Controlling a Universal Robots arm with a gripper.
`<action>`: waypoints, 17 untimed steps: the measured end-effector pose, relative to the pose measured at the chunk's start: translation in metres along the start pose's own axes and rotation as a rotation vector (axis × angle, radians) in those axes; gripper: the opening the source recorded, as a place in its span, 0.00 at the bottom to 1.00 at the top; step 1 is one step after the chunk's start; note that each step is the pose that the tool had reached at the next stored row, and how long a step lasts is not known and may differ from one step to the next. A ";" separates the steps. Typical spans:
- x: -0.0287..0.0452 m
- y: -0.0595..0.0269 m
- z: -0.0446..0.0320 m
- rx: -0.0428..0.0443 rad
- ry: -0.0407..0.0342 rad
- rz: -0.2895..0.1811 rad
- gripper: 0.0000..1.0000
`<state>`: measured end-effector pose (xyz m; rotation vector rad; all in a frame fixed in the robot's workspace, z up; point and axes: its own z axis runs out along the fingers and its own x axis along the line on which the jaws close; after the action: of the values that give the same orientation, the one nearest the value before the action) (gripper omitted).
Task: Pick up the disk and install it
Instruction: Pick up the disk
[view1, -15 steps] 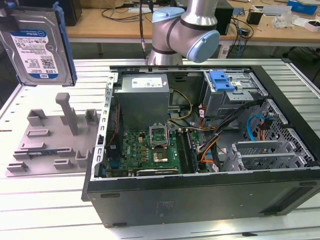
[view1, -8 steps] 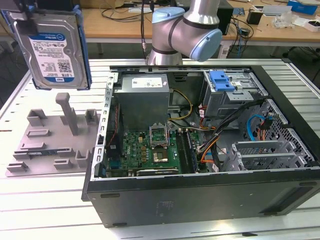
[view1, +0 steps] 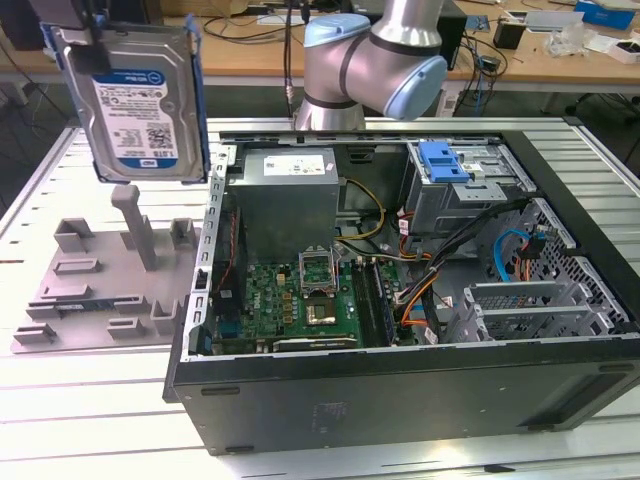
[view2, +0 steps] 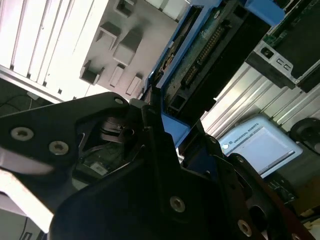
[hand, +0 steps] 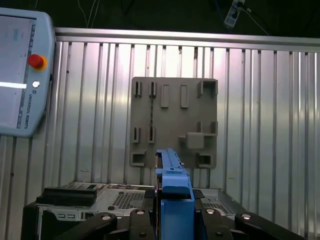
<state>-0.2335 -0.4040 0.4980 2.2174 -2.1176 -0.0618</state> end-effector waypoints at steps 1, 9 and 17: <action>0.0013 -0.0031 -0.0003 -0.0009 0.0000 0.000 0.37; 0.0158 -0.0352 -0.0026 -0.0105 0.0005 -0.001 0.37; 0.0292 -0.0646 -0.0047 -0.0161 0.0036 -0.002 0.37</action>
<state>-0.1674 -0.4302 0.4981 2.2094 -2.1052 -0.0746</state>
